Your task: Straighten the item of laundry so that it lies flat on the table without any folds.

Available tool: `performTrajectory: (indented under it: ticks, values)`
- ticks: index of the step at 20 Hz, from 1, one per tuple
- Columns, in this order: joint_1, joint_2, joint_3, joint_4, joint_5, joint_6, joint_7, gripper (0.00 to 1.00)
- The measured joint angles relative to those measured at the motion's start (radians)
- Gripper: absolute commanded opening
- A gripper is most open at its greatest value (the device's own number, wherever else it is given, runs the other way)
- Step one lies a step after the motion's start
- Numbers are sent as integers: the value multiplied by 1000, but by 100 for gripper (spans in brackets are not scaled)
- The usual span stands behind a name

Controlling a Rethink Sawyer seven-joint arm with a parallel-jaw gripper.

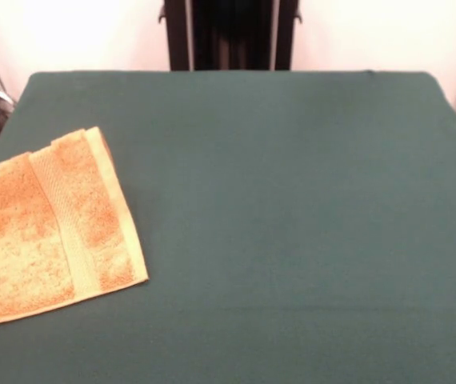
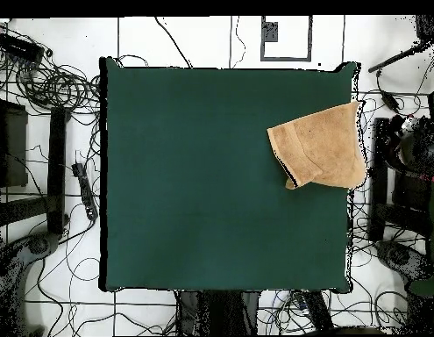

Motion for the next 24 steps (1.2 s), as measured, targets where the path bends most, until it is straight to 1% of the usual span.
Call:
performTrajectory:
  ticks: [4, 10, 15, 24]
  values:
    - [-21, -7, 31, 35, 35, 0, 0, 100]
    - [-20, -6, 60, 87, 71, 0, 0, 100]
    - [-6, 2, 78, 105, 75, 0, 0, 100]
    - [19, 9, 82, 115, 75, 0, 0, 100]
